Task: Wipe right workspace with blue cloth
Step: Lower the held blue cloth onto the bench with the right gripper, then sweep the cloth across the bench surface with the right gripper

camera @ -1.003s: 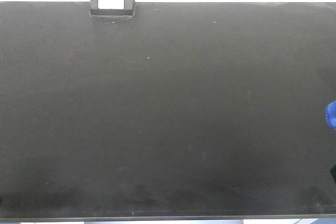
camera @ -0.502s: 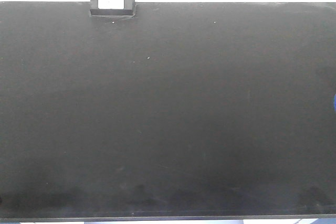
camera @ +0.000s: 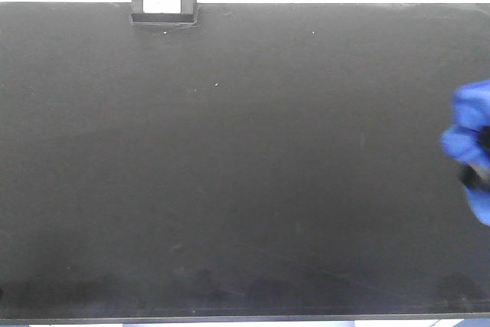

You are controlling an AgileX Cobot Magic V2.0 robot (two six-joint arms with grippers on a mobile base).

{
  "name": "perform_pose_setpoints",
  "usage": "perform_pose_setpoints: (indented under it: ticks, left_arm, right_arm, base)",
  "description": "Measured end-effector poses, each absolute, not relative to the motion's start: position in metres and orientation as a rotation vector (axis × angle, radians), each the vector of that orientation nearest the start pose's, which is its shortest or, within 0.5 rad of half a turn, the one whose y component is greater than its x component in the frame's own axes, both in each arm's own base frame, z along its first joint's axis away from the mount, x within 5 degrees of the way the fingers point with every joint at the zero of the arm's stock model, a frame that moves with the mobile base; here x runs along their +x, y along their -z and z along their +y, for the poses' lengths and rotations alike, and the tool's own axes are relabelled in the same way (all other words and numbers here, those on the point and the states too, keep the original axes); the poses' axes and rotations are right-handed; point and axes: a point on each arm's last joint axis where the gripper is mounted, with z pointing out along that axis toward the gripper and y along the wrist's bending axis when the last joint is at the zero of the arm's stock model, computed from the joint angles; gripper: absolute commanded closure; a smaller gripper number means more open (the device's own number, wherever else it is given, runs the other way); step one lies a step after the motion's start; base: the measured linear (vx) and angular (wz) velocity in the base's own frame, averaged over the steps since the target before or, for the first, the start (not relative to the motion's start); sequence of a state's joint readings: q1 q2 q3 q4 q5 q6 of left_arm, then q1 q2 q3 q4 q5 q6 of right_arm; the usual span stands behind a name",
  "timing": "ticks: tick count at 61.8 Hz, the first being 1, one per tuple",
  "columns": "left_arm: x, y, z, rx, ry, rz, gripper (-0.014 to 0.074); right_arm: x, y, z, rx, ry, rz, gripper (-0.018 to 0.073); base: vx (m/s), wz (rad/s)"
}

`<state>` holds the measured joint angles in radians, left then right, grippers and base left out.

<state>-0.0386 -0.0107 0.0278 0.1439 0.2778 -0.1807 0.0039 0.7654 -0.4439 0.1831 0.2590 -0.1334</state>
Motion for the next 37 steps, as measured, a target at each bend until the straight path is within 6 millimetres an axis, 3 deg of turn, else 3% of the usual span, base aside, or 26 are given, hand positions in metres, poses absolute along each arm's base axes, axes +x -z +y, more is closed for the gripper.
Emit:
perform_pose_setpoints:
  ticks: [6, 17, 30, 37]
  left_arm:
    - [0.055, -0.179, 0.001, -0.032, 0.023, 1.775, 0.0602]
    - [0.055, -0.179, 0.001, -0.032, 0.023, 1.775, 0.0602]
    - [0.055, -0.179, 0.001, -0.032, 0.023, 1.775, 0.0602]
    - [0.055, -0.179, 0.001, -0.032, 0.023, 1.775, 0.0602]
  right_arm:
    - [0.185, -0.257, 0.005, 0.012, -0.079, 2.192, 0.0562]
    - [0.24, -0.211, 0.005, -0.027, -0.06, 2.44, 0.0562]
    - [0.28, -0.163, 0.005, -0.074, -0.039, 2.591, 0.0562]
    - [0.29, -0.146, 0.009, -0.067, -0.056, 2.635, 0.0562]
  base:
    - [0.0, 0.0]
    - [0.0, 0.0]
    - [0.0, 0.0]
    - [0.0, 0.0]
